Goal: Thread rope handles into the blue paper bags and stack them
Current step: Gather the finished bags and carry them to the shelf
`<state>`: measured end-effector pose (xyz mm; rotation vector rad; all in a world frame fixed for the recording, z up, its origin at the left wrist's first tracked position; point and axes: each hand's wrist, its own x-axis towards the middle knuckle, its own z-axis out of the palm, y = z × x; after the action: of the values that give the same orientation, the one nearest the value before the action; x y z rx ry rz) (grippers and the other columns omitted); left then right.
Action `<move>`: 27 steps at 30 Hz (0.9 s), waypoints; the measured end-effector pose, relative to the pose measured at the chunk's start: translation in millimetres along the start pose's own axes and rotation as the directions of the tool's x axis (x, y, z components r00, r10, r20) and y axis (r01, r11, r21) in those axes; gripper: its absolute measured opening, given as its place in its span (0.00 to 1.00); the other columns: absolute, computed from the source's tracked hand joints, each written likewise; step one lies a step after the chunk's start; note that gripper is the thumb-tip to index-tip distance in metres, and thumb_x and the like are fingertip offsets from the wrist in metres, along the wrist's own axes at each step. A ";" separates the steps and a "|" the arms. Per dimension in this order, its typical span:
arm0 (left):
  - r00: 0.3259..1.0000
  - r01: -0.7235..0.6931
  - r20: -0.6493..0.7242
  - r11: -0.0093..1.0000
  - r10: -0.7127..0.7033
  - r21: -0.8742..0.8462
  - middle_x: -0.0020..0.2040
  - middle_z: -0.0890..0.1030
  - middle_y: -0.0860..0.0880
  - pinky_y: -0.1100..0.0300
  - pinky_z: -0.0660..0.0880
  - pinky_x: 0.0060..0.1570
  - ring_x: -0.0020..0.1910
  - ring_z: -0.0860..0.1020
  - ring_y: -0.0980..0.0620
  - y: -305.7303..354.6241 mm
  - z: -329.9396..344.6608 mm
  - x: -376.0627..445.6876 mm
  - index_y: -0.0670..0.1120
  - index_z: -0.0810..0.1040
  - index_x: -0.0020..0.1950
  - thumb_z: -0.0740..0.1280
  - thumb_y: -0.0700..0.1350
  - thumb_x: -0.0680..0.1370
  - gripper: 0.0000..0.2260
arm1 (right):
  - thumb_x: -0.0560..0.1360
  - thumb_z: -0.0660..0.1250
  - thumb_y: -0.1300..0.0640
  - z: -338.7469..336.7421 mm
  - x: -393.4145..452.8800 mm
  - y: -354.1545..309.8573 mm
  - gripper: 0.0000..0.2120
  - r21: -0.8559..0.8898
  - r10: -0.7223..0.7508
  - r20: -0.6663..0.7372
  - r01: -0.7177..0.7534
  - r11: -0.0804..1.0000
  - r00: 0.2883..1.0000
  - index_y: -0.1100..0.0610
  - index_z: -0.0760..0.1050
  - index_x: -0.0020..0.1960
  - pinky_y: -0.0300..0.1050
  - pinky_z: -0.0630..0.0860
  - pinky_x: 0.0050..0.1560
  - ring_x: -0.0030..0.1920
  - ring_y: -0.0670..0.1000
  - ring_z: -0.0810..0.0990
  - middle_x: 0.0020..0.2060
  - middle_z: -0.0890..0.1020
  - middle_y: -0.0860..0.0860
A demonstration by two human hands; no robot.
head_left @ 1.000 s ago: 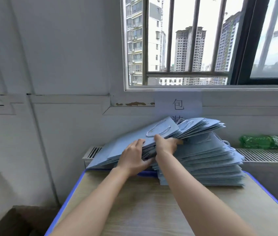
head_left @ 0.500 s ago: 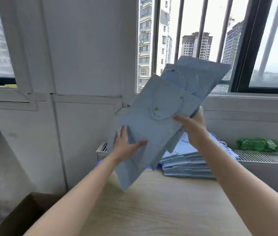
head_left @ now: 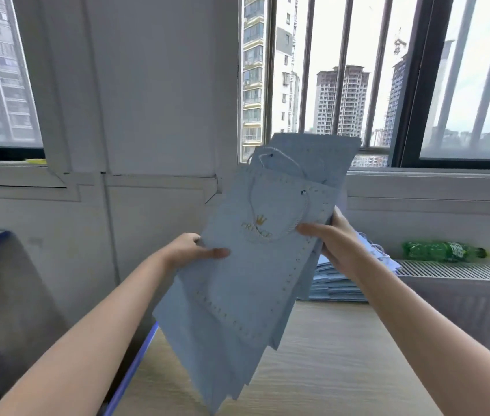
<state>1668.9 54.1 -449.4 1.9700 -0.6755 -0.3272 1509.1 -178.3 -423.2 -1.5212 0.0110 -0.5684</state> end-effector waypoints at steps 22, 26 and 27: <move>0.961 -0.274 -0.213 0.723 0.178 -0.635 0.53 0.78 0.50 0.58 0.78 0.46 0.49 0.81 0.56 -26.8 49.3 7.3 0.47 0.65 0.57 0.83 0.60 0.46 0.47 | 0.58 0.76 0.52 -1.5 1.8 3.6 0.34 -0.082 -0.002 0.198 0.018 0.996 0.980 0.51 0.66 0.60 0.44 0.78 0.45 0.51 0.51 0.81 0.54 0.77 0.55; 0.979 -0.198 -0.085 0.745 0.187 -0.637 0.65 0.77 0.45 0.47 0.76 0.58 0.60 0.79 0.47 -36.2 39.3 7.1 0.47 0.66 0.71 0.81 0.63 0.55 0.50 | 0.56 0.75 0.53 -7.3 -16.8 41.1 0.39 -0.079 0.039 0.235 -0.021 0.997 0.971 0.52 0.67 0.65 0.49 0.77 0.52 0.57 0.55 0.79 0.58 0.78 0.55; 0.981 -0.179 -0.059 0.755 0.184 -0.631 0.65 0.77 0.46 0.46 0.74 0.61 0.61 0.78 0.47 -37.9 37.6 7.8 0.49 0.65 0.71 0.80 0.63 0.56 0.49 | 0.56 0.75 0.54 -9.2 -20.4 48.8 0.39 -0.090 0.051 0.237 -0.030 0.995 0.970 0.52 0.67 0.66 0.53 0.77 0.54 0.58 0.57 0.78 0.58 0.79 0.55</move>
<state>1668.8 35.7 -500.0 1.2409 -0.6472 -0.3826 1504.8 -182.3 -476.6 -1.6618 -0.1205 -0.3521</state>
